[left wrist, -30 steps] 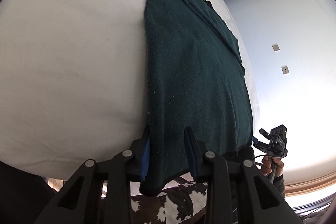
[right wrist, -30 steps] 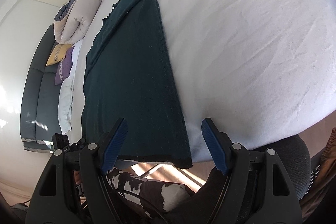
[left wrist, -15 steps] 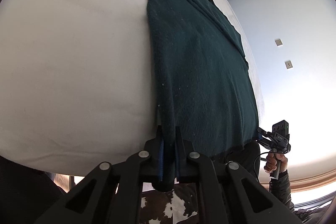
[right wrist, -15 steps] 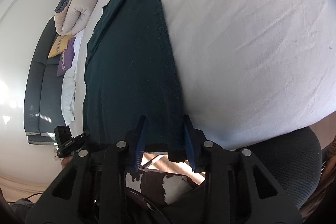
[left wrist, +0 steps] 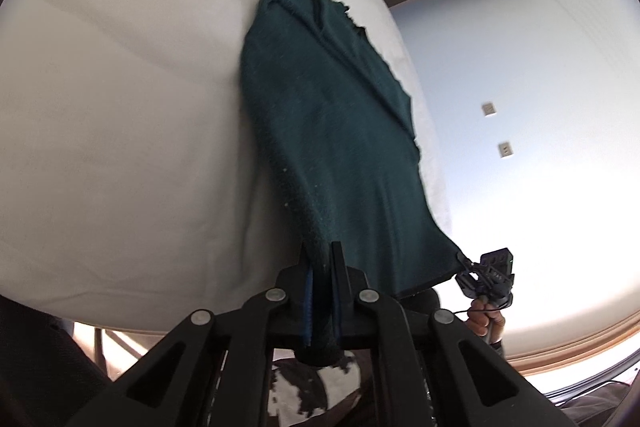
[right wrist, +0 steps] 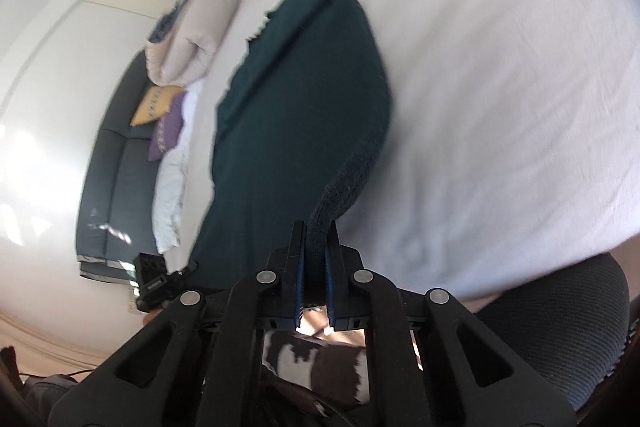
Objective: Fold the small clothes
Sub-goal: 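Lift the hem with both grippers and fold it toward the collar, then release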
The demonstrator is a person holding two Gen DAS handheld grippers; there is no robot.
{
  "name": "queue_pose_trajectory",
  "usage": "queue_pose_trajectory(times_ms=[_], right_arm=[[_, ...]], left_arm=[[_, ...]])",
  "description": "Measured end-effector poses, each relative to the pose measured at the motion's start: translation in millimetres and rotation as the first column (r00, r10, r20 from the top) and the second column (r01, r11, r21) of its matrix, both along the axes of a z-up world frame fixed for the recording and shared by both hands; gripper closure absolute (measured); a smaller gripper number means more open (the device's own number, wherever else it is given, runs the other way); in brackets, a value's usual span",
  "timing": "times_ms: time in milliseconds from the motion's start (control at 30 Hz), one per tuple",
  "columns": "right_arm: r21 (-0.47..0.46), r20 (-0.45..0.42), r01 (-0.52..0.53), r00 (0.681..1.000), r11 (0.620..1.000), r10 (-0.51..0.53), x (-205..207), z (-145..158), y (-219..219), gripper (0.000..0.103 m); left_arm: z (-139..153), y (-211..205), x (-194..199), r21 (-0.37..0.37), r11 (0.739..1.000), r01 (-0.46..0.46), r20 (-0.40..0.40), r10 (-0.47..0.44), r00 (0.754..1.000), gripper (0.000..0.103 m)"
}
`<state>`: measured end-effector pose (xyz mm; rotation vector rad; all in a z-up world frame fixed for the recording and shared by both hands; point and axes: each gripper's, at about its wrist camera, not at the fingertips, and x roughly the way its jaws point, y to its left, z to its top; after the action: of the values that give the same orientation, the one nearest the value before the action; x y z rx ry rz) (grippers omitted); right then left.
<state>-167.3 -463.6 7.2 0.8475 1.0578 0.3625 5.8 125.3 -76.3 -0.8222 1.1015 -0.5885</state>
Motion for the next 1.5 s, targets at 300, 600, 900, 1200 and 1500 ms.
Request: queue_pose_trajectory(times_ms=[300, 600, 900, 1200, 1500], right_arm=[[0.046, 0.063, -0.004, 0.998, 0.999, 0.001, 33.1, 19.6, 16.8, 0.096], [0.124, 0.121, 0.093, 0.987, 0.988, -0.108, 69.5, 32.2, 0.5, 0.096], [0.126, 0.17, 0.142, 0.972, 0.982, -0.162, 165.2, 56.9, -15.8, 0.096], [0.101, 0.175, 0.212, 0.958, 0.972, -0.227, 279.7, 56.3, -27.3, 0.096], [0.031, 0.132, 0.249, 0.959, 0.968, -0.251, 380.2, 31.3, -30.1, 0.096]], left_arm=[[3.6, 1.2, 12.2, -0.065, 0.998, -0.021, 0.001, 0.021, 1.0, 0.096], [22.7, 11.2, 53.5, -0.158, 0.984, -0.084, 0.018, 0.087, 0.996, 0.096], [54.4, 17.3, 142.1, -0.2, 0.97, -0.137, 0.061, 0.152, 0.986, 0.096], [52.4, 18.3, 241.6, -0.187, 0.965, -0.184, 0.053, 0.197, 0.979, 0.096], [19.0, 19.4, 309.6, -0.158, 0.962, -0.222, 0.001, 0.225, 0.974, 0.096]])
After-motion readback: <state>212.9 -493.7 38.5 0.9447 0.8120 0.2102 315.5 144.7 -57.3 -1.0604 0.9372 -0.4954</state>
